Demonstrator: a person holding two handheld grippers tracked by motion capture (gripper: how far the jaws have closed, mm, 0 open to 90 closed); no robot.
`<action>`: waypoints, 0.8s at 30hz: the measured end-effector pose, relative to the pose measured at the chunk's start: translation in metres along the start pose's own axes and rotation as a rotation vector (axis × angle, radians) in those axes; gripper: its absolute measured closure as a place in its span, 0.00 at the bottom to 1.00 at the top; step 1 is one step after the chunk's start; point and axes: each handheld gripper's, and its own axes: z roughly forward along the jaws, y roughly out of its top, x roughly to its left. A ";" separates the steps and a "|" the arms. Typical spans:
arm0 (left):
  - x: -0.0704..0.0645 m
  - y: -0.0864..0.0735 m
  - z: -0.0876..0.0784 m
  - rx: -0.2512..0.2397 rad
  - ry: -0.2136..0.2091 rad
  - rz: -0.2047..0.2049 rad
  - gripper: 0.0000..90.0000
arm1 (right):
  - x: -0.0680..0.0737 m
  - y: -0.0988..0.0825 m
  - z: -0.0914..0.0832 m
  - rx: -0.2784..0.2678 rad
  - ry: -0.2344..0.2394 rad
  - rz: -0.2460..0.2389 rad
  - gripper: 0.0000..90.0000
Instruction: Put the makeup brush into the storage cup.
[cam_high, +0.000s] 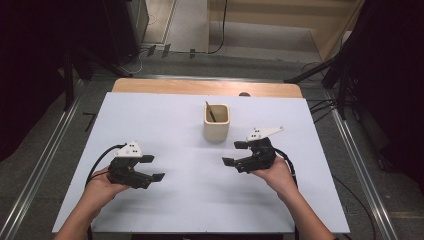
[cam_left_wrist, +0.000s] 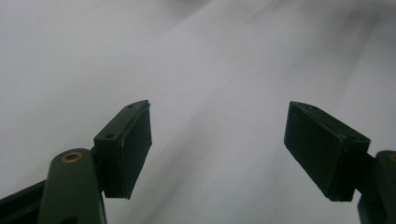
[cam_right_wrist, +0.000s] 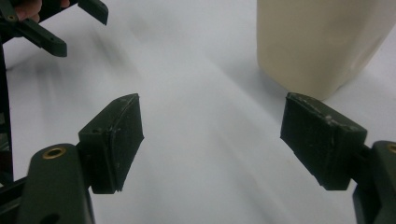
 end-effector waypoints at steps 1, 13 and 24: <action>0.000 0.000 0.000 0.000 0.000 0.000 0.27 | 0.000 -0.001 0.000 0.007 0.003 -0.001 0.24; 0.000 0.000 0.000 0.003 -0.004 0.004 0.27 | 0.002 -0.014 -0.006 0.037 0.001 0.007 0.24; -0.001 0.000 0.001 0.001 -0.003 0.002 0.27 | -0.001 -0.025 -0.018 0.034 -0.004 0.012 0.24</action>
